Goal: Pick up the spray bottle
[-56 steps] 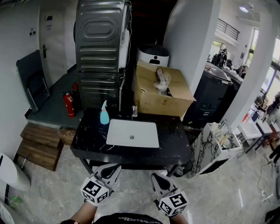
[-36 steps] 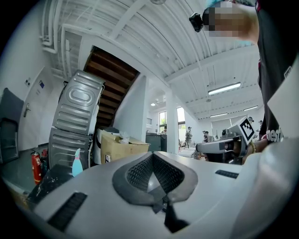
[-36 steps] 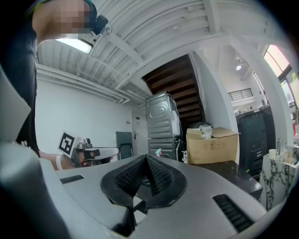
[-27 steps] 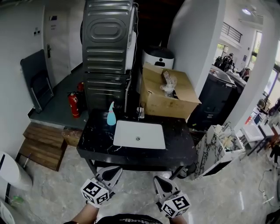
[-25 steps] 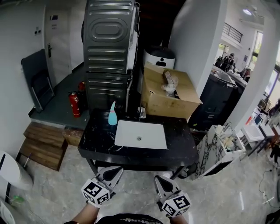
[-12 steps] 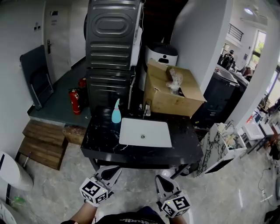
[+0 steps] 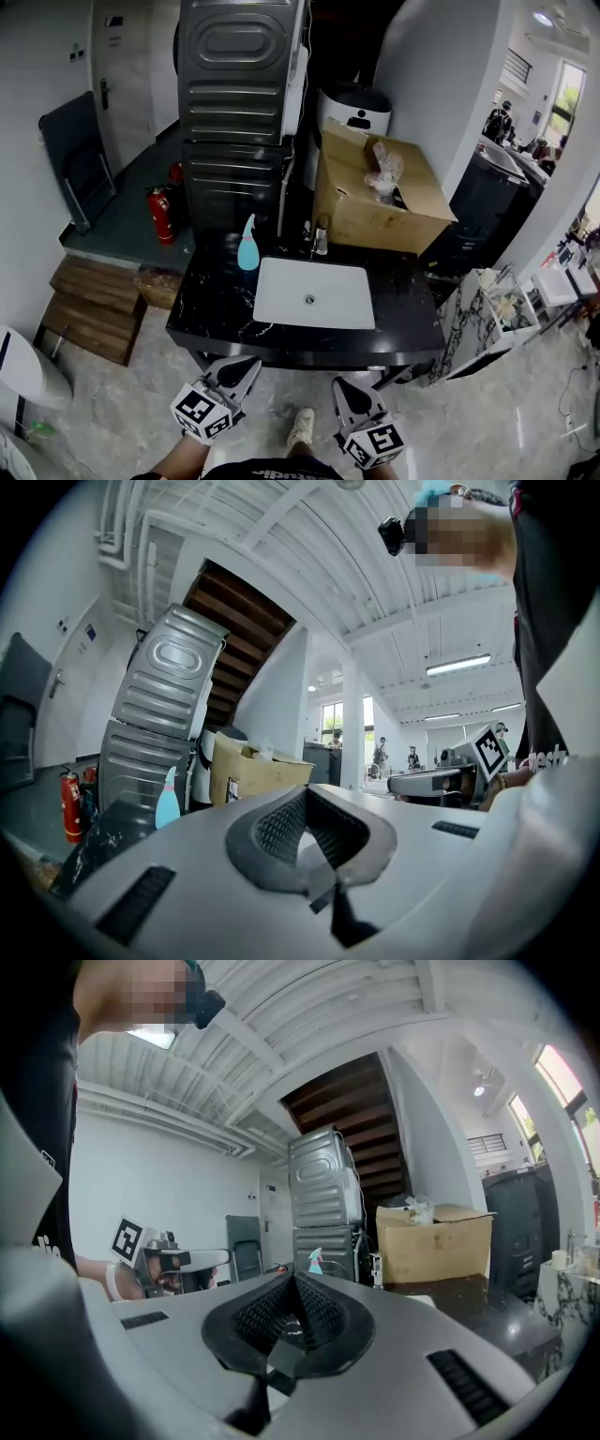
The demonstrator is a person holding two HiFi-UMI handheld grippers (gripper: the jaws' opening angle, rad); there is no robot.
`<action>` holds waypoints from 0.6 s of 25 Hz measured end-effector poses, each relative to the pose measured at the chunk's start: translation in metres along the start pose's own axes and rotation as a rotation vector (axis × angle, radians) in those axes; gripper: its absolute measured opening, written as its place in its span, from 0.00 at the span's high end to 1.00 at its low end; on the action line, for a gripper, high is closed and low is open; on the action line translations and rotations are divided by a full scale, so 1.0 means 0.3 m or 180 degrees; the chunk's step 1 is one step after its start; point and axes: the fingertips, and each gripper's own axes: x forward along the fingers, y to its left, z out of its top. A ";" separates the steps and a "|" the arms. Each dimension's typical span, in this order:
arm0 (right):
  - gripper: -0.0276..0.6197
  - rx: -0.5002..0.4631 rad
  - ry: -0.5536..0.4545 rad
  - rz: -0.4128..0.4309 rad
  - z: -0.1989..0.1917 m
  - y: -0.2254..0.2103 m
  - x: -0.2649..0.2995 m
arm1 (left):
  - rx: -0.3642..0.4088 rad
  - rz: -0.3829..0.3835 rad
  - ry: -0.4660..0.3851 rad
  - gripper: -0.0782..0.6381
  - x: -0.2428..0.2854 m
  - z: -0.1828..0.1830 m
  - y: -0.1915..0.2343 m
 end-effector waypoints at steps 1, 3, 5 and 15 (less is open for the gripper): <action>0.90 -0.0012 -0.0008 0.0017 0.006 -0.031 0.033 | 0.0020 0.0006 0.0002 0.87 0.031 0.001 0.018; 0.90 -0.0022 -0.0019 0.0053 0.019 -0.100 0.104 | 0.0060 -0.0042 0.0005 0.87 0.104 0.004 0.056; 0.90 -0.0001 -0.0017 0.0127 0.030 -0.164 0.178 | 0.0017 -0.0146 -0.0040 0.87 0.185 0.016 0.094; 0.90 0.0132 -0.0093 0.0580 0.127 -0.475 0.494 | 0.0079 0.0092 -0.0126 0.87 0.596 0.102 0.337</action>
